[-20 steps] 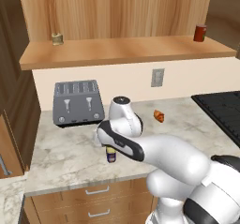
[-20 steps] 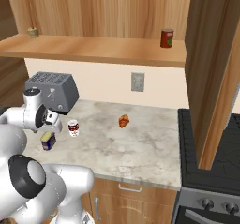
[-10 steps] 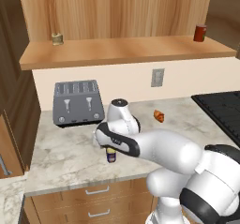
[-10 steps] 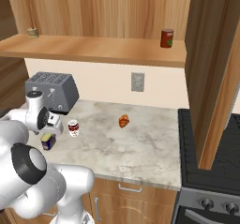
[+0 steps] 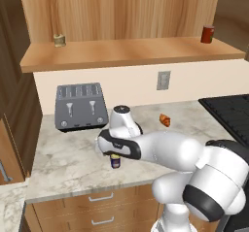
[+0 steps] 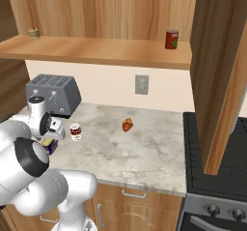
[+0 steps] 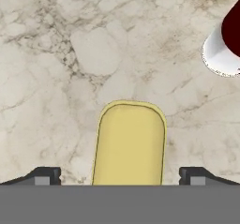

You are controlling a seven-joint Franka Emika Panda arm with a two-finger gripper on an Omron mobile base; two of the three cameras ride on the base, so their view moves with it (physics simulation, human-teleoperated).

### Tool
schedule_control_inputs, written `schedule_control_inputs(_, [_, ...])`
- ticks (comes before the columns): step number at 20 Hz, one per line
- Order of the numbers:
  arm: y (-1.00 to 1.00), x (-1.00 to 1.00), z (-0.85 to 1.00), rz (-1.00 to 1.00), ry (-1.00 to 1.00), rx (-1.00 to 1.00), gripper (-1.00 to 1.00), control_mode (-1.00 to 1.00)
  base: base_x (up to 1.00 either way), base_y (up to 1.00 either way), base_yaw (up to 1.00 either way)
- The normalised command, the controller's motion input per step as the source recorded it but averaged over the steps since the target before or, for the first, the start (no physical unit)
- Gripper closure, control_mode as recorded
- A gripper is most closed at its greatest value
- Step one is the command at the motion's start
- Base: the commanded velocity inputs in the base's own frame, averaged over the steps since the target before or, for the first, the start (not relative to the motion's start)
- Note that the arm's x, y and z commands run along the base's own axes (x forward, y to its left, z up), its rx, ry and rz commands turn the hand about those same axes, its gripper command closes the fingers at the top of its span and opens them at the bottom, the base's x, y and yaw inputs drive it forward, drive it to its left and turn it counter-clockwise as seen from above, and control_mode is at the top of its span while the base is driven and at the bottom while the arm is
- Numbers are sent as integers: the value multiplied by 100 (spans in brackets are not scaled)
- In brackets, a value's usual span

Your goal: Pick the cans from the counter and place them in their designated side in the cabinet.

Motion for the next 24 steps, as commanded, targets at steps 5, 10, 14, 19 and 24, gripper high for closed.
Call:
schedule_control_inputs(5, [8, 4, -14, 0, 0, -1, -100, -100, 0, 0, 0])
schedule_control_inputs(10, [6, 1, -11, 0, 0, -1, 100, -100, 0, 0, 0])
schedule_control_inputs(14, [2, 0, -5, 0, 0, -1, 100, -100, 0, 0, 0])
schedule_control_inputs(19, [-6, 0, 1, 0, -4, 0, 100, -100, 0, 0, 0])
schedule_control_inputs(24, [-9, 0, 13, 0, -8, 0, 100, -100, 0, 0, 0])
